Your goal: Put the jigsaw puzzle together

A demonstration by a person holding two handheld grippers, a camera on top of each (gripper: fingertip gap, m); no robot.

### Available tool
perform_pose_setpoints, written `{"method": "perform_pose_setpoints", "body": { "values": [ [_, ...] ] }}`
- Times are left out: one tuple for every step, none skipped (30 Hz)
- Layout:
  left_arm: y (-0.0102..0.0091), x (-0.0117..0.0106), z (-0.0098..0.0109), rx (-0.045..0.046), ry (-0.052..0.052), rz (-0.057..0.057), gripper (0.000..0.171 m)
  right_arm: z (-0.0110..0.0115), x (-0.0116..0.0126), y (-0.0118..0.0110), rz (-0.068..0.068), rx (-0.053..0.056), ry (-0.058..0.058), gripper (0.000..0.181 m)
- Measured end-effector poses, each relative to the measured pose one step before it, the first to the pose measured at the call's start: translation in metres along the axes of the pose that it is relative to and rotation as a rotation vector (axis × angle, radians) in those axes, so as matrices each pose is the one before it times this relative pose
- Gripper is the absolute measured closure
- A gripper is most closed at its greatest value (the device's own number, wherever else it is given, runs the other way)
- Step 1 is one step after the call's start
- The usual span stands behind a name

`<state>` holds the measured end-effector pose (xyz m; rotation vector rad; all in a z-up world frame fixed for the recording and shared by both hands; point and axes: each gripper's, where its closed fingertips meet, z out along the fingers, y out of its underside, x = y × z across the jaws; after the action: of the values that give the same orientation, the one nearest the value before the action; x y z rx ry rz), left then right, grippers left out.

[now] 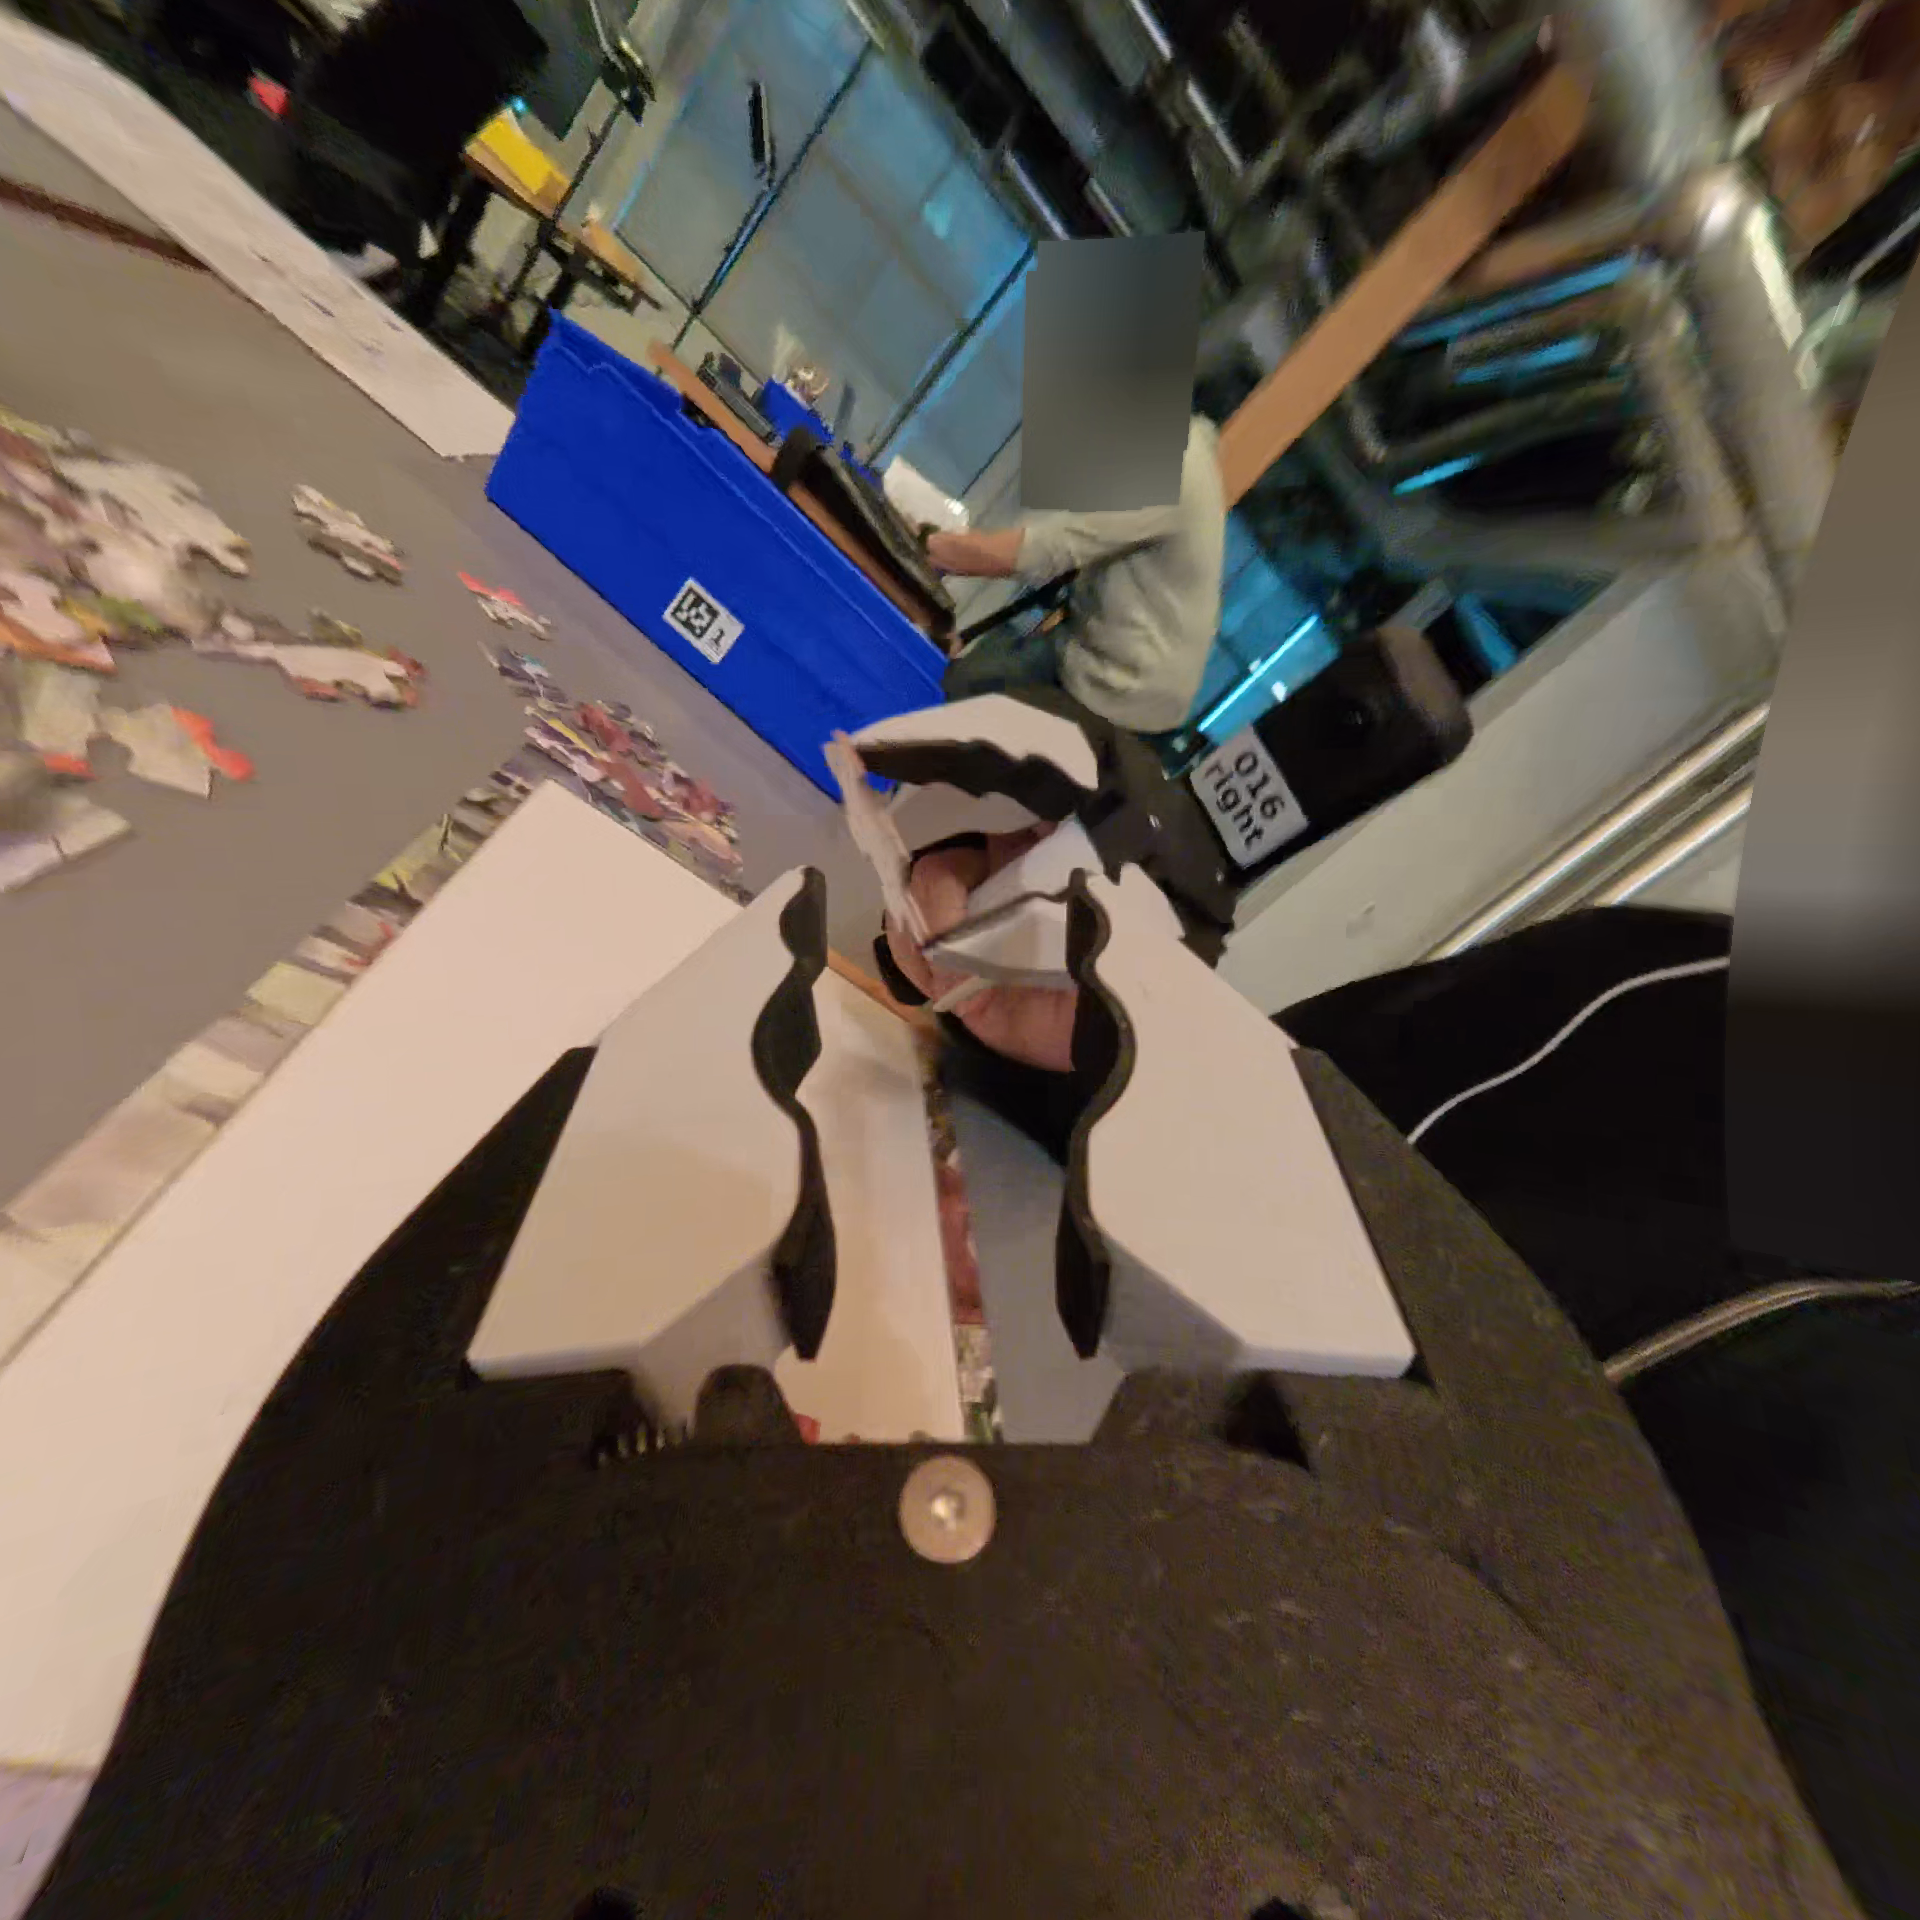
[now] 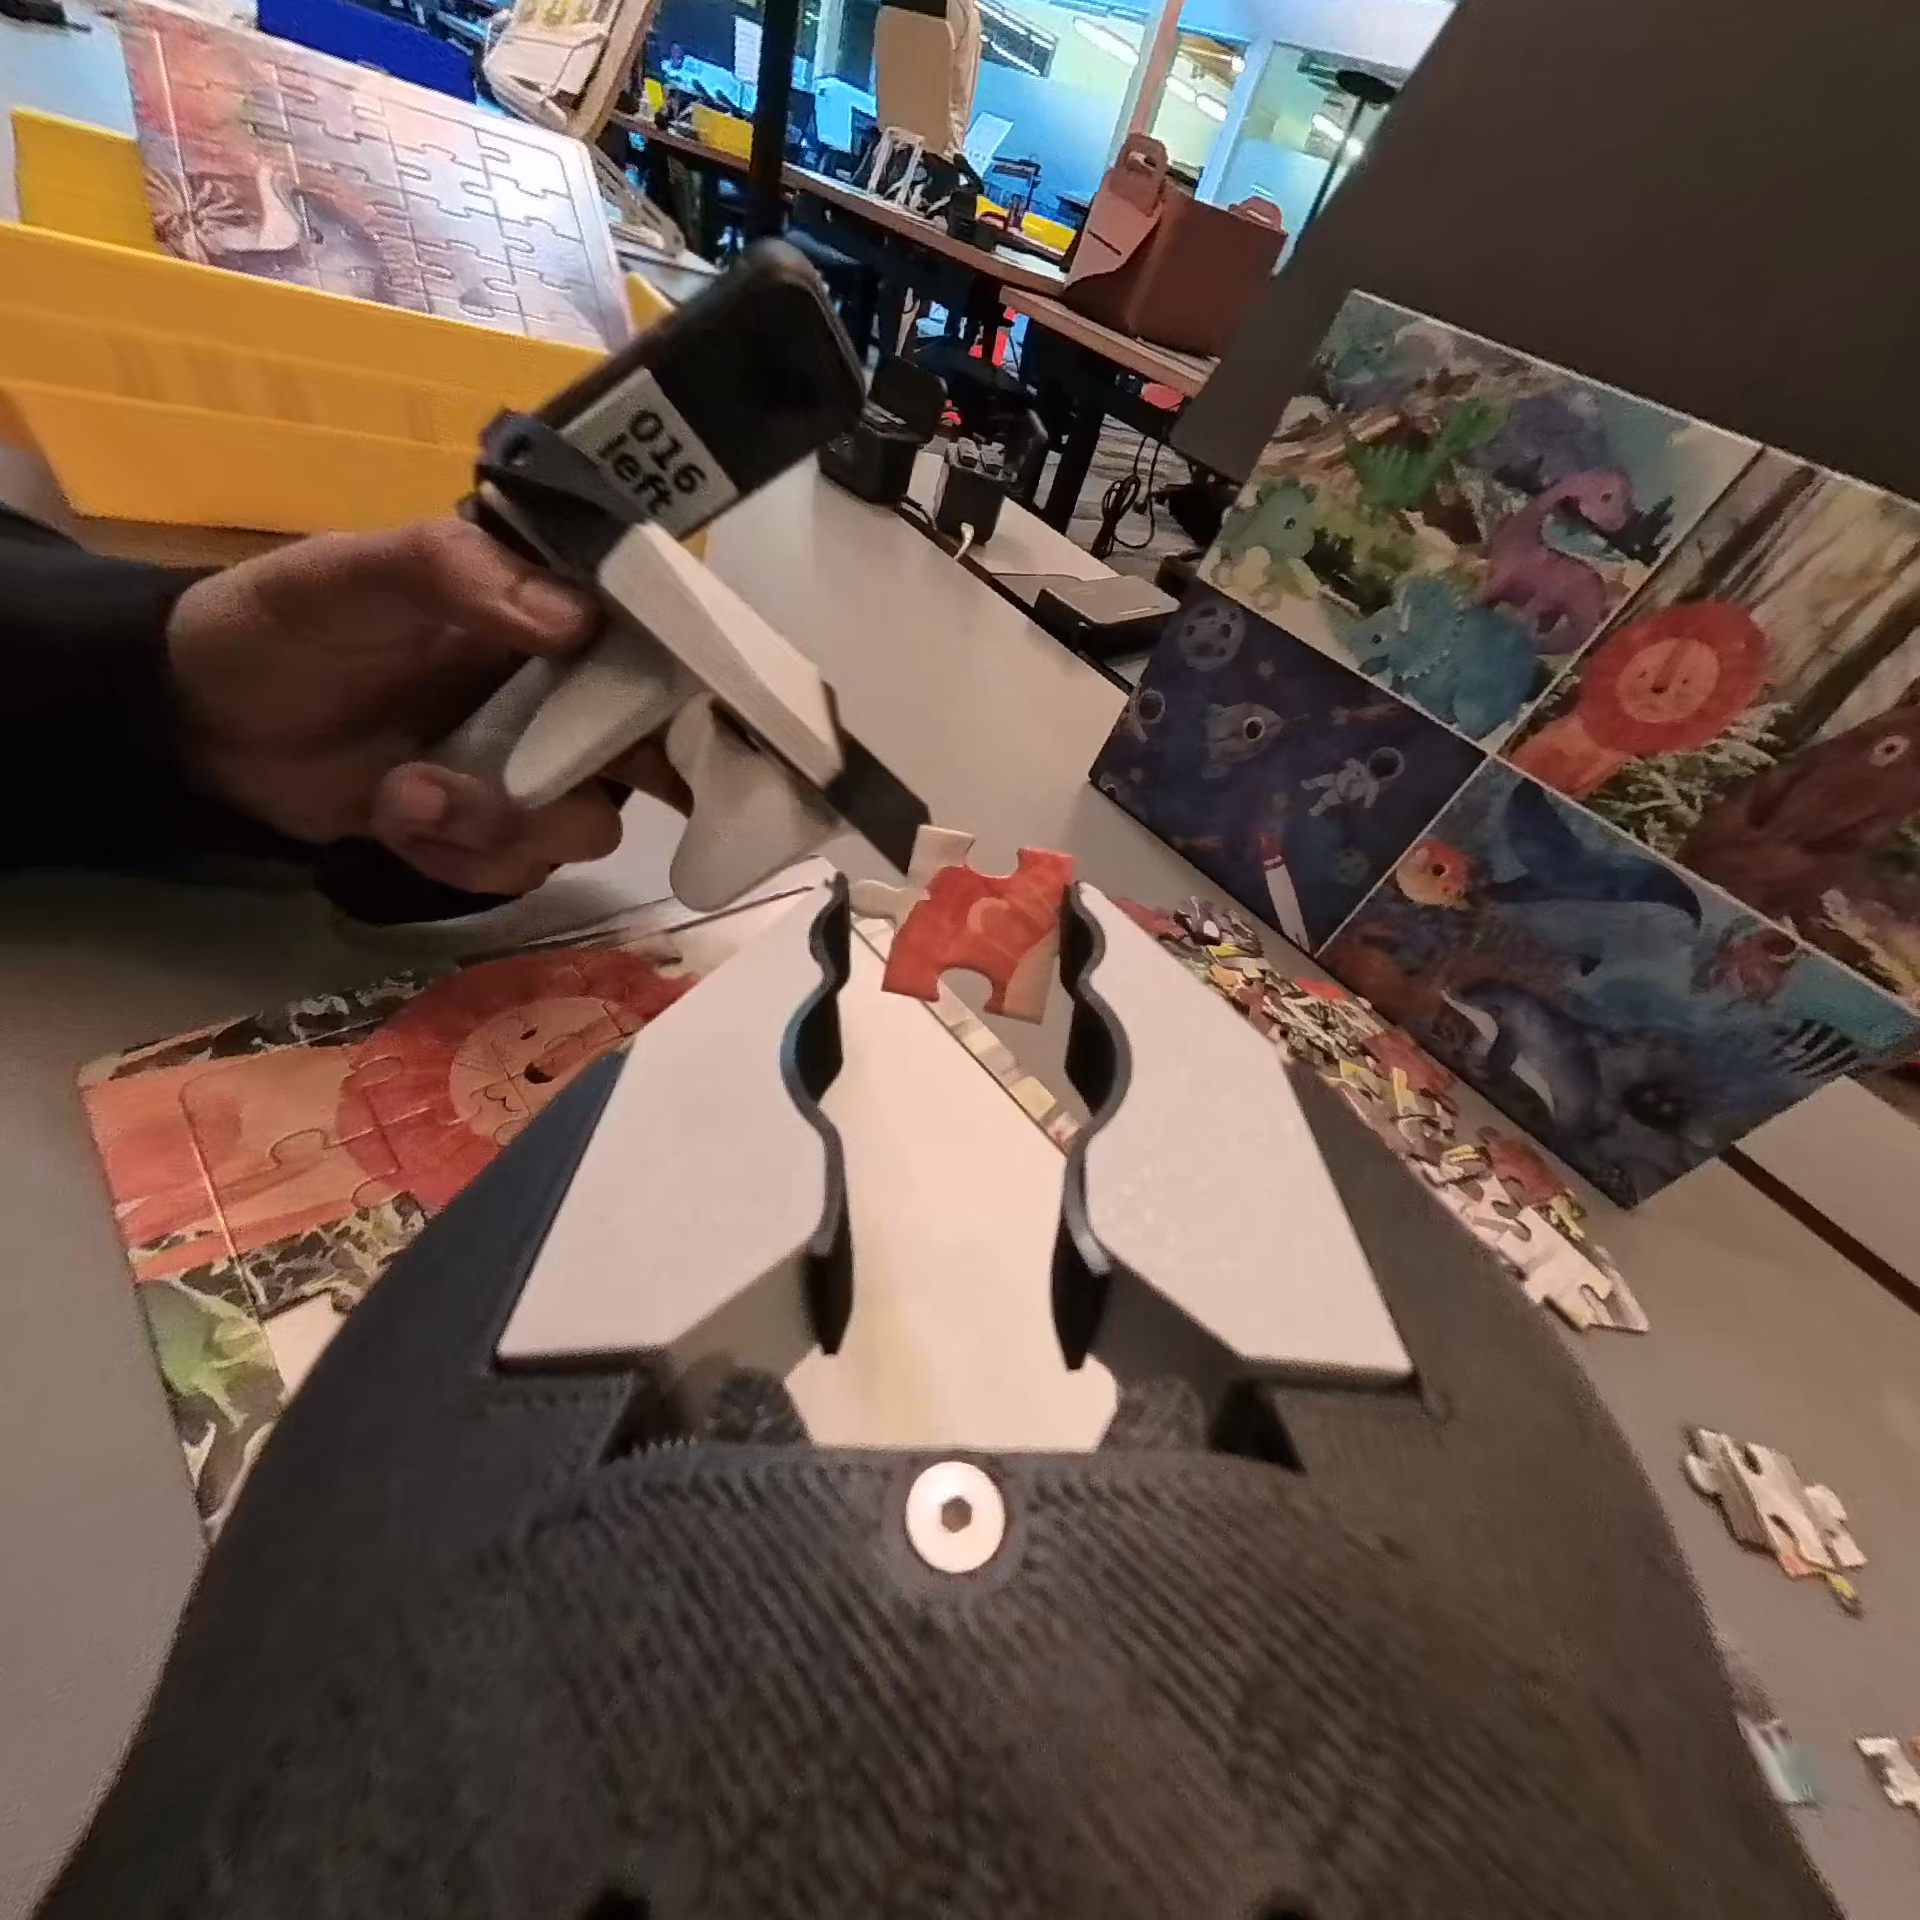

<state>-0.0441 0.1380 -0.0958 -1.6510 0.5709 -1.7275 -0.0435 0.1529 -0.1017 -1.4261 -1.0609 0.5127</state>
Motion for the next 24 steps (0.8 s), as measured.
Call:
{"method": "perform_pose_setpoints", "body": {
  "values": [
    [0.00070, -0.00448, -0.00185, 0.00008, -0.0001, -0.0426, 0.129, 0.00047, -0.00187, -0.00080, -0.0166, 0.0022, -0.0010, 0.142],
    [0.00284, -0.00348, -0.00016, -0.01439, -0.0047, -0.0228, 0.131, 0.00047, -0.00200, -0.00058, -0.0167, 0.0016, -0.0016, 0.142],
    [0.00348, -0.00188, 0.00088, -0.01903, -0.0039, -0.0087, 0.133, 0.00061, -0.00190, -0.00001, -0.0163, -0.0015, -0.0014, 0.142],
    [0.00355, -0.00193, 0.00128, -0.02064, -0.0080, -0.0027, 0.137, 0.00089, -0.00143, 0.00092, -0.0160, -0.0059, 0.0009, 0.142],
    [0.00271, -0.00116, 0.00089, -0.01507, -0.0021, 0.0007, 0.141, 0.00105, -0.00130, 0.00170, -0.0162, -0.0098, 0.0008, 0.143],
    [0.00125, -0.00127, 0.00022, -0.00552, -0.0012, -0.0055, 0.148, 0.00081, -0.00120, 0.00172, -0.0160, -0.0101, 0.0016, 0.142],
    [0.00051, -0.00087, -0.00064, -0.00095, 0.0040, -0.0106, 0.163, 0.00070, -0.00078, 0.00149, -0.0149, -0.0090, 0.0043, 0.143],
    [-0.00002, 0.00069, -0.00094, 0.00033, 0.0150, -0.0107, 0.171, 0.00030, -0.00013, 0.00085, -0.0135, -0.0040, 0.0072, 0.146],
    [-0.00019, -0.00219, -0.00140, -0.00070, -0.0064, -0.0099, 0.171, 0.00007, -0.00060, 0.00067, -0.0121, -0.0015, 0.0013, 0.146],
    [-0.00080, -0.00273, -0.00193, 0.00168, -0.0120, 0.0008, 0.171, 0.00041, -0.00121, 0.00134, -0.0041, -0.0052, -0.0074, 0.144],
    [-0.00112, -0.00285, -0.00223, 0.00162, -0.0150, 0.0075, 0.171, 0.00083, -0.00192, 0.00286, 0.0062, -0.0118, -0.0167, 0.142],
    [-0.00126, -0.00312, -0.00259, -0.00071, -0.0195, 0.0133, 0.171, 0.00086, -0.00231, 0.00361, 0.0118, -0.0155, -0.0245, 0.141],
    [-0.00065, -0.00378, -0.00253, -0.00613, -0.0252, 0.0181, 0.171, 0.00029, -0.00200, 0.00312, 0.0145, -0.0121, -0.0258, 0.141],
    [-0.00007, -0.00372, -0.00237, -0.01091, -0.0266, 0.0222, 0.171, -0.00006, -0.00259, 0.00296, 0.0183, -0.0083, -0.0334, 0.143],
    [-0.00072, -0.00272, -0.00241, -0.00586, -0.0223, 0.0218, 0.171, 0.00086, -0.00555, 0.00467, 0.0261, -0.0142, -0.0549, 0.145],
    [-0.00150, -0.00148, -0.00222, 0.00110, -0.0146, 0.0149, 0.171, 0.00218, -0.00957, 0.00780, 0.0321, -0.0315, -0.0817, 0.146],
    [-0.00182, -0.00033, -0.00170, 0.00545, -0.0049, 0.0053, 0.171, 0.00304, -0.00795, 0.00973, 0.0253, -0.0487, -0.0665, 0.142],
    [-0.00101, 0.00007, -0.00123, 0.00196, 0.0000, -0.0014, 0.171, 0.00179, 0.00029, 0.00737, 0.0053, -0.0431, -0.0021, 0.137],
    [0.00082, -0.00035, -0.00062, -0.00943, -0.0022, -0.0004, 0.171, -0.00105, 0.00560, 0.00068, -0.0193, -0.0049, 0.0419, 0.138],
    [0.00263, -0.00096, 0.00014, -0.02022, -0.0090, 0.0077, 0.171, -0.00391, 0.00596, -0.00530, -0.0240, 0.0338, 0.0460, 0.140],
    [0.00403, -0.00199, 0.00081, -0.02880, -0.0173, 0.0125, 0.171, -0.00508, 0.00551, -0.00838, -0.0089, 0.0499, 0.0363, 0.141],
    [0.00381, -0.00112, 0.00124, -0.02745, -0.0130, 0.0133, 0.171, -0.00443, 0.00398, -0.00833, 0.0059, 0.0472, 0.0207, 0.139],
    [0.00266, 0.00082, 0.00145, -0.01818, -0.0007, 0.0086, 0.171, -0.00268, 0.00224, -0.00570, 0.0105, 0.0327, 0.0081, 0.132],
    [0.00137, 0.00179, 0.00137, -0.01002, 0.0074, 0.0008, 0.171, -0.00041, 0.00083, -0.00133, 0.0082, 0.0118, 0.0014, 0.126]
  ]
}}
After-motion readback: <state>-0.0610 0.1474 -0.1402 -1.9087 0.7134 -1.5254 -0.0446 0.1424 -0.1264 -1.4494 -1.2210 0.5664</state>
